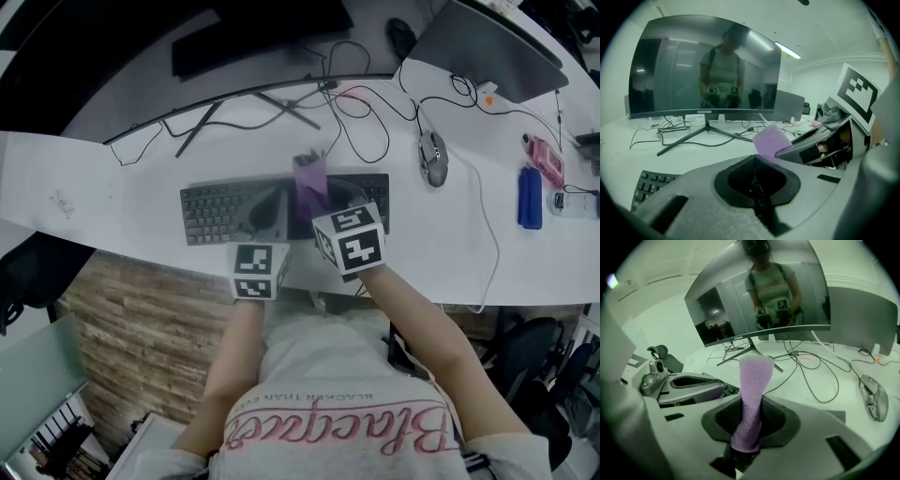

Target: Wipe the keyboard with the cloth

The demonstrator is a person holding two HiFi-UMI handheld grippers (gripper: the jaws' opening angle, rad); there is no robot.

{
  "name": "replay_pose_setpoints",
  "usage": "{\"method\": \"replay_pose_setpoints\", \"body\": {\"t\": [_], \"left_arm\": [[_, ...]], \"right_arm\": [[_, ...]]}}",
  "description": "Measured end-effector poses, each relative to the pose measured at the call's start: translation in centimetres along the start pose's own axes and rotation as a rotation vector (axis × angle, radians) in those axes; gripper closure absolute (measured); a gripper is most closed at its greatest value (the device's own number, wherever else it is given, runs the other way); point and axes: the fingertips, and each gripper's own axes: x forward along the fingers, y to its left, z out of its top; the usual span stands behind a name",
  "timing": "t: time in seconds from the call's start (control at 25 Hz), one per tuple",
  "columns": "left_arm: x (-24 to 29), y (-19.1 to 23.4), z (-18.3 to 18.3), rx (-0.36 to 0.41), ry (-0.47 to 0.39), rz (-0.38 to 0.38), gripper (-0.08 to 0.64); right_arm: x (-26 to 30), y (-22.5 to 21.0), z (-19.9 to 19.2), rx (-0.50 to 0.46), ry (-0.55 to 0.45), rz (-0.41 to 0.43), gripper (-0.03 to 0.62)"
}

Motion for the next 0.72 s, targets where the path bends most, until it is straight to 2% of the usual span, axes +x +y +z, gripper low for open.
{"method": "replay_pose_setpoints", "body": {"t": [0.72], "left_arm": [[3.0, -4.3, 1.1, 0.032, 0.002, -0.037, 0.555]], "right_arm": [[-4.1, -7.0, -1.4, -0.007, 0.006, -0.068, 0.506]]}}
